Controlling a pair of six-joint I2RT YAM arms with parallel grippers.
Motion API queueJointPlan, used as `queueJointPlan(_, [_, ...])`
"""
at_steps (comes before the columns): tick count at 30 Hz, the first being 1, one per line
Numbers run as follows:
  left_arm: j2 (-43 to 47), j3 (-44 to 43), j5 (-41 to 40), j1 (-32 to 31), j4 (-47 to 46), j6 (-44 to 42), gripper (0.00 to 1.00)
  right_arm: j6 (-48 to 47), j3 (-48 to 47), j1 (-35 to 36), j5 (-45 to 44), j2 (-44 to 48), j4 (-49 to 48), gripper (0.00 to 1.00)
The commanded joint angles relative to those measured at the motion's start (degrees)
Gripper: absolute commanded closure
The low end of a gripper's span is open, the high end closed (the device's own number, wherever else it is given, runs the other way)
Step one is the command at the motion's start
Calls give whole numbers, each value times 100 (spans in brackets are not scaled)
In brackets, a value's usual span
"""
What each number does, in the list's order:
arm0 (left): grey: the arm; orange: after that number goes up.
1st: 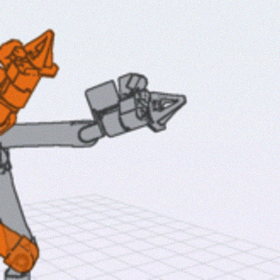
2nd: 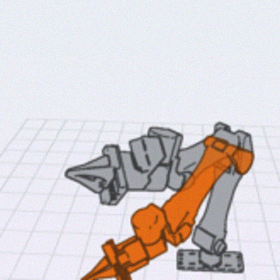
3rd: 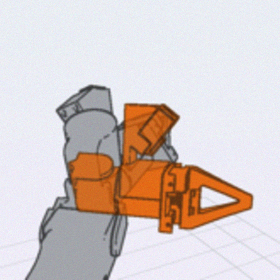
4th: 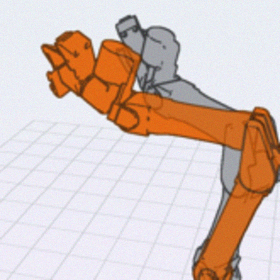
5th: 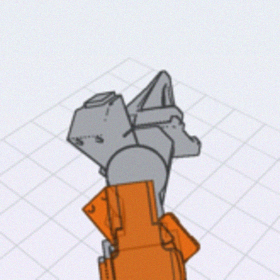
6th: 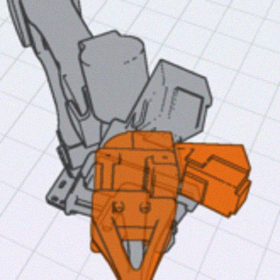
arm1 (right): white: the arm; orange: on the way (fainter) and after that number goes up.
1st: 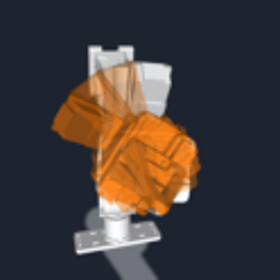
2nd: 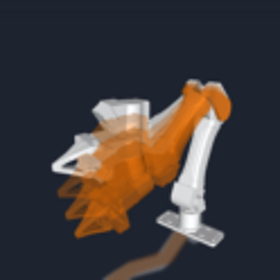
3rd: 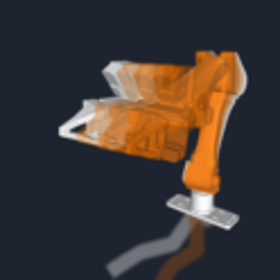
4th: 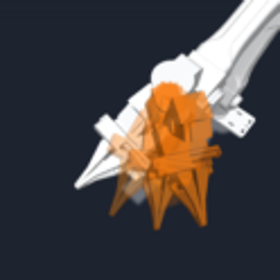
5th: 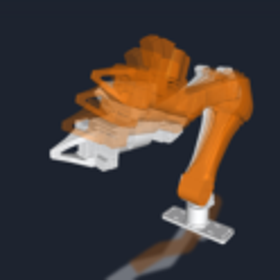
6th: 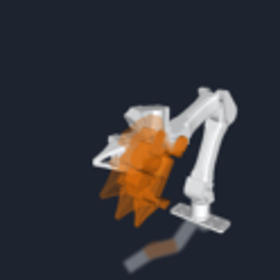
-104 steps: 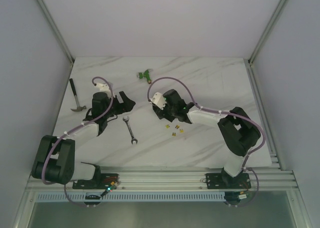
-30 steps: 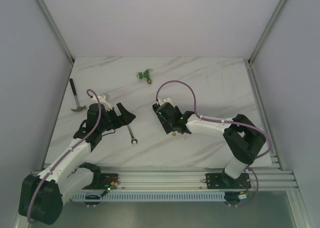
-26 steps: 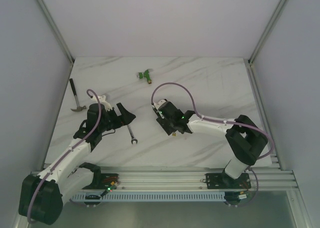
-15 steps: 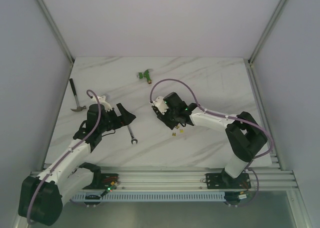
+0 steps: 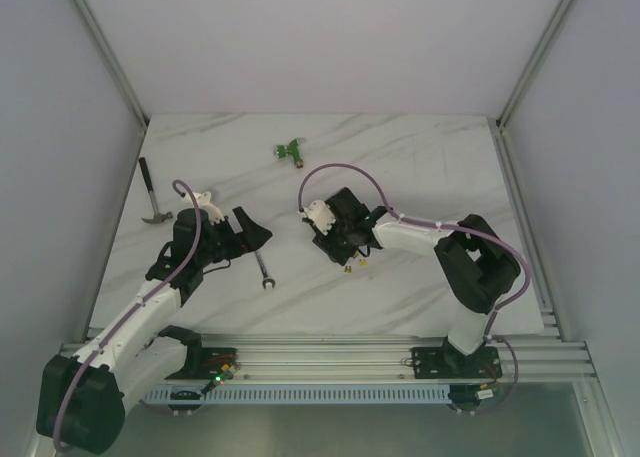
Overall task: Snap on the fuse box
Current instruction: Pick up the fuse from the center of the board.
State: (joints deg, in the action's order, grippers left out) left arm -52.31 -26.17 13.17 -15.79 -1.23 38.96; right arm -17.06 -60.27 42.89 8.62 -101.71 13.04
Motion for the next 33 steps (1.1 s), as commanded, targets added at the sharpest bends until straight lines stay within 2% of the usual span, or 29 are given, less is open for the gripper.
queueJointPlan(1, [31, 34, 193, -21, 28, 14, 0, 159, -80, 0, 115, -133, 187, 47])
queueJointPlan(11, [60, 40, 246, -29, 27, 19, 0, 608, 441, 66, 104, 349, 277, 47])
queueJointPlan(19, [31, 29, 268, -33, 33, 11, 0, 877, 506, 250, 62, 513, 298, 48])
queueJointPlan(26, [20, 25, 278, -38, 28, 1, 0, 1539, 139, 353, -922, 441, 287, 50])
queueJointPlan(33, [3, 16, 287, -39, 35, 5, 0, 2684, -428, 514, -1591, 161, 738, 52])
